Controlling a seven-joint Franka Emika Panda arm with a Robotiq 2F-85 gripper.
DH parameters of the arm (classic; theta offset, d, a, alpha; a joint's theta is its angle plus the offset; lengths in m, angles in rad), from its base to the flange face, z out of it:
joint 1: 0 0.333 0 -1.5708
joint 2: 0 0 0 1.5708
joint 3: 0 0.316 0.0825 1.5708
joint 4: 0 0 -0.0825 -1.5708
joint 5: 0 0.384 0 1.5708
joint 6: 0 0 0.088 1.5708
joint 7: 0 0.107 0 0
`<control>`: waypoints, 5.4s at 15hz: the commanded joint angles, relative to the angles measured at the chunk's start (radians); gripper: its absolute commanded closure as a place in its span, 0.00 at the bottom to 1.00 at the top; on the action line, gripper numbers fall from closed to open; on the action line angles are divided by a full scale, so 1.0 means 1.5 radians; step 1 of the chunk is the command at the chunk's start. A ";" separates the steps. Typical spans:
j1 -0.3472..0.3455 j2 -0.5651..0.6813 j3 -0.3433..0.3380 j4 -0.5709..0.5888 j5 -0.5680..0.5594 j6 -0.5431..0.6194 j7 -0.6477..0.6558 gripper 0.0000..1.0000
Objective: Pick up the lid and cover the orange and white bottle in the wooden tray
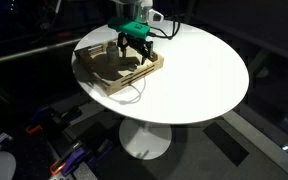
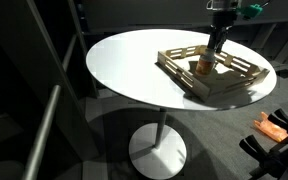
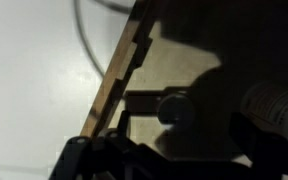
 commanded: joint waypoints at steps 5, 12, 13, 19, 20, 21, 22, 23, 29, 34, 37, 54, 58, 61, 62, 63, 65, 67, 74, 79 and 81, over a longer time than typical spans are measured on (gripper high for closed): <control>0.010 0.006 0.006 -0.032 -0.018 0.072 0.039 0.00; 0.013 0.006 0.002 -0.048 -0.025 0.109 0.054 0.34; 0.013 0.006 0.002 -0.049 -0.026 0.112 0.056 0.42; 0.010 -0.003 0.001 -0.051 -0.026 0.113 0.064 0.81; 0.008 -0.010 0.001 -0.050 -0.024 0.113 0.064 0.81; 0.008 -0.017 0.000 -0.048 -0.024 0.110 0.065 0.81; 0.008 -0.030 -0.002 -0.043 -0.025 0.100 0.068 0.81; 0.006 -0.039 -0.002 -0.040 -0.023 0.091 0.068 0.81; 0.007 -0.091 0.004 0.007 -0.017 -0.013 0.057 0.81; 0.010 -0.109 0.025 0.052 0.001 -0.115 0.030 0.81; 0.018 -0.109 0.036 0.070 -0.001 -0.152 0.028 0.81; 0.067 -0.166 0.064 -0.058 -0.029 -0.086 0.047 0.81; 0.065 -0.157 0.059 -0.074 -0.046 -0.041 0.048 0.81; 0.063 -0.156 0.057 -0.083 -0.046 -0.026 0.046 0.81; 0.063 -0.156 0.057 -0.085 -0.046 -0.023 0.045 0.81; 0.062 -0.157 0.057 -0.087 -0.044 -0.020 0.044 0.81; 0.062 -0.160 0.058 -0.091 -0.043 -0.018 0.044 0.81; 0.063 -0.165 0.058 -0.094 -0.041 -0.017 0.045 0.81; 0.060 -0.164 0.060 -0.091 -0.029 -0.005 0.039 0.81; 0.058 -0.163 0.063 -0.090 -0.011 -0.006 0.030 0.81; 0.058 -0.164 0.064 -0.090 -0.004 -0.009 0.029 0.81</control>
